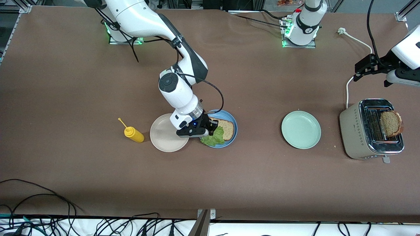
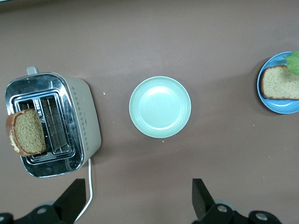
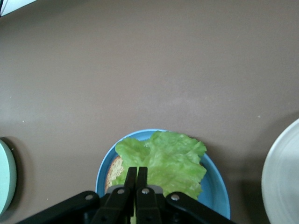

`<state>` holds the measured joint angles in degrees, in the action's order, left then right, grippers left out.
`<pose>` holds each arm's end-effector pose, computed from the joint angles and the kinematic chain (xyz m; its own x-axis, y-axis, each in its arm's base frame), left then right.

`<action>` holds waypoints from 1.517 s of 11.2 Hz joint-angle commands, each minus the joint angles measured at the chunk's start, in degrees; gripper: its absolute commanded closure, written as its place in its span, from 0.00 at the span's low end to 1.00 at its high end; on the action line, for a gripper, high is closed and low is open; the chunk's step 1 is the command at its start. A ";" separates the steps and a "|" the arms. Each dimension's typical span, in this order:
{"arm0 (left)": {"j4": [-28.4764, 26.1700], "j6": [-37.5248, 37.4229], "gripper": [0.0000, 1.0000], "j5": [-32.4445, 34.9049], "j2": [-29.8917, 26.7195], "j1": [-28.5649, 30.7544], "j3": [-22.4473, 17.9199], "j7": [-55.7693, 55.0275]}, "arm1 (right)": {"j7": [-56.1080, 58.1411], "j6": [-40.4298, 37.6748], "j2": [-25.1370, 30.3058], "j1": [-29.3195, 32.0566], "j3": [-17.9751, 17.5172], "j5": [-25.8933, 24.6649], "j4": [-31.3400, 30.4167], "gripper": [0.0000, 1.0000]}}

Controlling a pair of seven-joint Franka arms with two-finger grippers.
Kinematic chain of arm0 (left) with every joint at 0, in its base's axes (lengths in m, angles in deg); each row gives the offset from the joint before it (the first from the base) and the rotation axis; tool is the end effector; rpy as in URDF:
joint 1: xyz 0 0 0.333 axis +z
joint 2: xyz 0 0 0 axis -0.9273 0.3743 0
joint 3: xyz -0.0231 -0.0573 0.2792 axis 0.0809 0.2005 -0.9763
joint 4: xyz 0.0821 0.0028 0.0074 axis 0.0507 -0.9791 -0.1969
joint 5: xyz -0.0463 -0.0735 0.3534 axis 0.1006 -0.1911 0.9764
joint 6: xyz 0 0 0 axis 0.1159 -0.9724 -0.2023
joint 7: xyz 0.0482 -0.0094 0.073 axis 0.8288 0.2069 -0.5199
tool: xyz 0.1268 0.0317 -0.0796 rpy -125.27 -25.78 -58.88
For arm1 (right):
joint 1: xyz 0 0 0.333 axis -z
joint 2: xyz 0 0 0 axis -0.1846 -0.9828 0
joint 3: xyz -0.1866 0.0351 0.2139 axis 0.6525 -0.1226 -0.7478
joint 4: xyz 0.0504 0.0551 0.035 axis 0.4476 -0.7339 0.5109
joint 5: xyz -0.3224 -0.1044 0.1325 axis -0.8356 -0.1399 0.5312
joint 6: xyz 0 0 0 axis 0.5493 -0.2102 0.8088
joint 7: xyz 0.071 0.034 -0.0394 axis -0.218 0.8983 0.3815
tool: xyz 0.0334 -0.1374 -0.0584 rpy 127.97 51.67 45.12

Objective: Make sandwich in blue plate with both arms
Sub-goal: 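Lower the lettuce onto the bread and open the right gripper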

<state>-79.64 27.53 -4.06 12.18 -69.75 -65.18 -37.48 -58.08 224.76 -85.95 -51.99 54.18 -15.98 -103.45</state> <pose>0.5230 -0.0202 0.5505 0.9838 -0.1795 0.0030 -0.1795 -0.9838 0.0047 0.5800 0.4574 0.2389 0.9662 -0.1247 0.2258 -0.0288 -0.9220 -0.3860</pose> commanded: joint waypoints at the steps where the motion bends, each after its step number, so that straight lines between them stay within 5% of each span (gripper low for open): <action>1: 1.21 -0.95 0.00 1.61 0.13 -0.47 0.49 -0.39 | 0.41 0.95 -2.40 -0.22 0.34 -0.61 2.86 1.00; 7: 1.39 -1.04 0.00 1.70 0.13 -0.29 2.33 -0.39 | -1.78 3.41 -5.74 -4.35 2.54 -0.35 4.18 1.00; 8: 1.39 -1.04 0.00 1.70 0.13 -0.29 2.33 -0.39 | -1.78 3.41 -5.66 -4.35 2.54 -0.35 4.18 0.90; 9: 1.39 -1.04 0.00 1.70 0.22 -0.29 2.42 -0.39 | -1.52 3.50 -5.74 -4.26 2.63 -0.61 4.09 0.01; 17: 1.47 -1.04 0.00 1.70 0.22 -0.11 2.16 -0.30 | 1.45 1.75 -4.08 -4.09 4.30 -0.79 3.74 0.00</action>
<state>-79.62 27.53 -4.04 12.18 -69.85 -63.10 -37.48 -58.44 228.05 -90.38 -56.05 57.33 -16.00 -100.58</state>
